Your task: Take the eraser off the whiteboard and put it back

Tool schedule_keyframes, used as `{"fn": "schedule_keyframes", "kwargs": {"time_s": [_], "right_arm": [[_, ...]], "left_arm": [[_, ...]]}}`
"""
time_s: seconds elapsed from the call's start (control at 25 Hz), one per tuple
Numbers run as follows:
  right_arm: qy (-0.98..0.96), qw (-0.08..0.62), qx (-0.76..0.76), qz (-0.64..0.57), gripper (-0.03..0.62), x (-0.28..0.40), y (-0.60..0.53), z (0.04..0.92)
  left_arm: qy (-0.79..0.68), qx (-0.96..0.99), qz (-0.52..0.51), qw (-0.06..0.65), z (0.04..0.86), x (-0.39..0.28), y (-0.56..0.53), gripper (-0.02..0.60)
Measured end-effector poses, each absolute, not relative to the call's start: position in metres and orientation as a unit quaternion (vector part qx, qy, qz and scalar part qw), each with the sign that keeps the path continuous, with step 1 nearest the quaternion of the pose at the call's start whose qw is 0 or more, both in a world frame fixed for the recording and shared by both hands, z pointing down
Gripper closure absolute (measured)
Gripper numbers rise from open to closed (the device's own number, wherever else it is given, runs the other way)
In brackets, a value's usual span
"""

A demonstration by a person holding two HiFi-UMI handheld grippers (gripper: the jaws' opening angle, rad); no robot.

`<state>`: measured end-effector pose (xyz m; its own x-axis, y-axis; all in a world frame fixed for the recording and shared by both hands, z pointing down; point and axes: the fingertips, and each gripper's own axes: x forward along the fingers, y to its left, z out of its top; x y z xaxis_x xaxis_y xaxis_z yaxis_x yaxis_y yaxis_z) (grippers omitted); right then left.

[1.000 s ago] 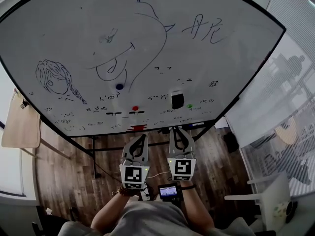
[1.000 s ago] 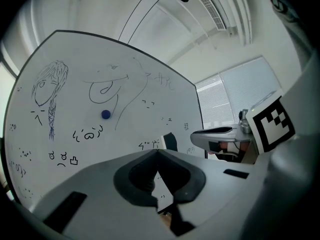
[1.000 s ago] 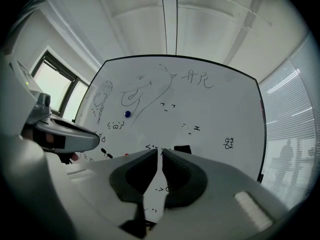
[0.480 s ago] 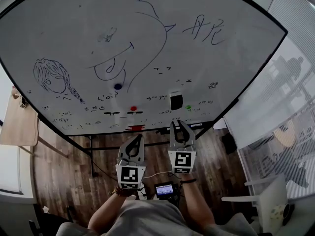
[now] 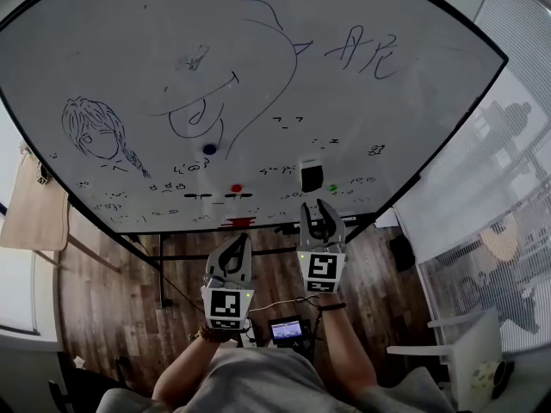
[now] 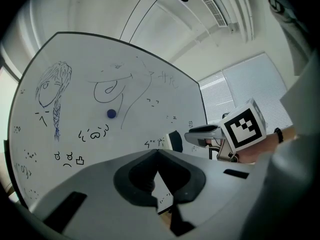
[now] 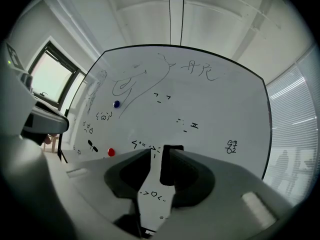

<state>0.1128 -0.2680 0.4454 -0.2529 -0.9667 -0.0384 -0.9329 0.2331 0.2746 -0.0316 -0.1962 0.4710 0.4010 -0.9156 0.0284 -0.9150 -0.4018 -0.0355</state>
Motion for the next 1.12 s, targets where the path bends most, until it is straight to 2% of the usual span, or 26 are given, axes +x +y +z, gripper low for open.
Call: {"fn": "schedule_keyframes", "kwargs": {"time_s": [0.8, 1.12], "right_arm": [[-0.78, 0.093, 0.61, -0.109, 0.399, 0.125, -0.306, 0.461], [-0.78, 0.102, 0.609, -0.1, 0.35, 0.128, -0.32, 0.467]], "left_arm": [[0.557, -0.83, -0.022, 0.005, 0.472, -0.04, -0.198, 0.574], [0.56, -0.828, -0.026, 0.005, 0.475, -0.042, -0.198, 0.574]]}}
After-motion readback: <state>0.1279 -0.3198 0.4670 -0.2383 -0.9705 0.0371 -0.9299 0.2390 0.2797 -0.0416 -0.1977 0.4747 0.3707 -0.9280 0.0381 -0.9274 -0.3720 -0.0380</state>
